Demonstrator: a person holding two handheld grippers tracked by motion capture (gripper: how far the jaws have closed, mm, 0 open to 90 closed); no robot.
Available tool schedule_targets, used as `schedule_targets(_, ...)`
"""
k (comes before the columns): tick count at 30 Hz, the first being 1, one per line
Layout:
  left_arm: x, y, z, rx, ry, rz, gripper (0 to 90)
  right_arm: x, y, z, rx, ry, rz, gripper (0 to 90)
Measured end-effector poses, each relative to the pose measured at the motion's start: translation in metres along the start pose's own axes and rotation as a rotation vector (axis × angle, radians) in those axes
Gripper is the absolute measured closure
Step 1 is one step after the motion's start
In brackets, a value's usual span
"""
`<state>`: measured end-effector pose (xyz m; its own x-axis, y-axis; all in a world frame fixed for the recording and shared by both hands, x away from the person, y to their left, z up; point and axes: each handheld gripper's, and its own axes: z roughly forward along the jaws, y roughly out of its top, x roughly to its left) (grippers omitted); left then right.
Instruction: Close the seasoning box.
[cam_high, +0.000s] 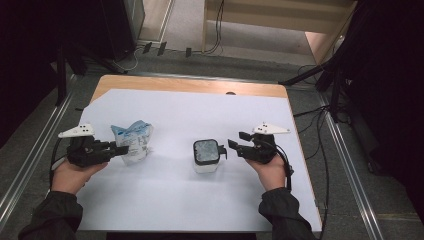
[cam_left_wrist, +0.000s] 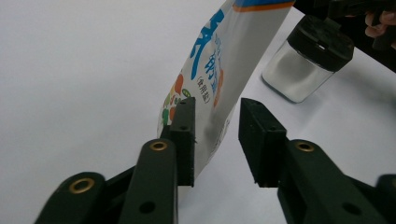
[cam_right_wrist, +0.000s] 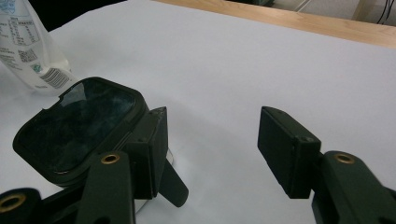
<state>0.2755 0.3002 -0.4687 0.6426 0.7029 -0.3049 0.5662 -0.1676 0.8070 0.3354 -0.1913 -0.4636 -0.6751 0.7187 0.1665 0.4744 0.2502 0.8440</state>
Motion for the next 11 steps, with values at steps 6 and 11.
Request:
schedule_targets(6,-0.0005,0.0004,0.0022,0.004,-0.003,0.008,58.0,-0.0017,-0.0015,-0.0007,0.001,0.001,-0.002,44.7)
schedule_targets(11,0.0000,0.0009,0.0023,0.000,0.000,0.009,55.6,-0.0024,-0.0027,0.0005,0.008,0.002,-0.003,44.6)
